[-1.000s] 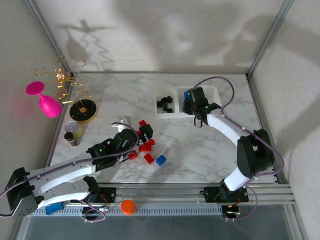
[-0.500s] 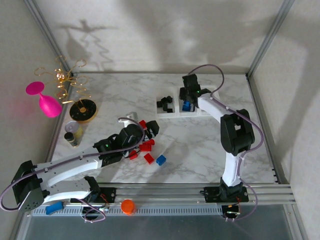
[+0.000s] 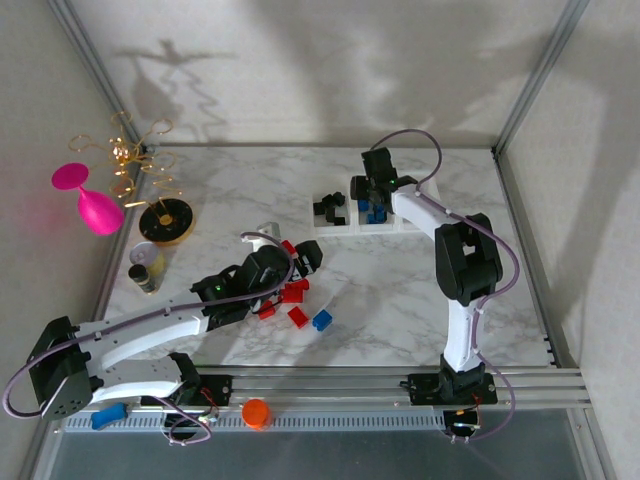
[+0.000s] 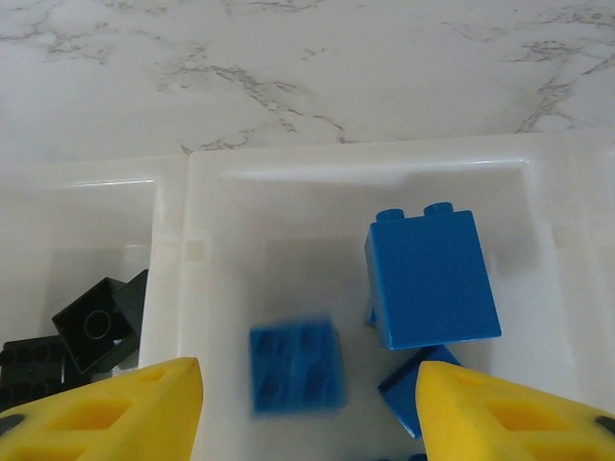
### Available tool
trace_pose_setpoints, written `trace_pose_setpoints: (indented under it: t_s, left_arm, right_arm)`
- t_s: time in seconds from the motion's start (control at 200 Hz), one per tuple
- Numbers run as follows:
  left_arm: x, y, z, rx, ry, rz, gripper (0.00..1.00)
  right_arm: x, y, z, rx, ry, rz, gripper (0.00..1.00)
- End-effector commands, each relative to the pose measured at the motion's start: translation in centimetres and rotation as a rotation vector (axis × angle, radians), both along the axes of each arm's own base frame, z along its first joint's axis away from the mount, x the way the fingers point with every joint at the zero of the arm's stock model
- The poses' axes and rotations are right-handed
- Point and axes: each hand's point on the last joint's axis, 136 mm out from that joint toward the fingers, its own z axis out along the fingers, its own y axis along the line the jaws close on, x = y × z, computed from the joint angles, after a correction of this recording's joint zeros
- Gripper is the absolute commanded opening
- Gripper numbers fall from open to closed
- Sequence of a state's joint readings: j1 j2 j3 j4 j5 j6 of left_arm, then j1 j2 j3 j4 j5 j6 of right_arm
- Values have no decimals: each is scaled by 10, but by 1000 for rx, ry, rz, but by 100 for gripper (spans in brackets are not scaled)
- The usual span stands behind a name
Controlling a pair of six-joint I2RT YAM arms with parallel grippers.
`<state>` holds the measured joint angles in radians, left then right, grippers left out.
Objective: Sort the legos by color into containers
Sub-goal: Place the lego in the container, then pick up the lego from the bottom-center of the table.
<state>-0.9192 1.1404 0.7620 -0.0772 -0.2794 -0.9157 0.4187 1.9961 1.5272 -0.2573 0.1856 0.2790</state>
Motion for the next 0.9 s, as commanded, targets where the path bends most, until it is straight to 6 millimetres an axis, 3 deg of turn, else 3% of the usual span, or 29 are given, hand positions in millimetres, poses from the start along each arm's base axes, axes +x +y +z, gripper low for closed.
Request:
trace_pose_setpoints:
  t_s: [0.0, 0.205, 0.365, 0.591, 0.671, 0.896]
  left_arm:
    - [5, -6, 20, -43, -35, -13, 100]
    - [2, 1, 19, -28, -34, -5, 100]
    - [-4, 13, 14, -17, -24, 12, 100]
    - [-16, 34, 3, -24, -10, 48, 100]
    - [-20, 42, -2, -18, -3, 61, 100]
    - [-30, 60, -13, -20, 14, 99, 100]
  right_arm:
    - [-13, 2, 45, 48, -58, 19, 62]
    - [-60, 14, 50, 104, -32, 59, 64]
    - [-112, 31, 36, 101, 19, 121, 66]
    - [-180, 43, -4, 65, 113, 172, 70]
    - [-208, 59, -16, 63, 143, 229, 71]
    - [-261, 78, -43, 76, 196, 313, 74]
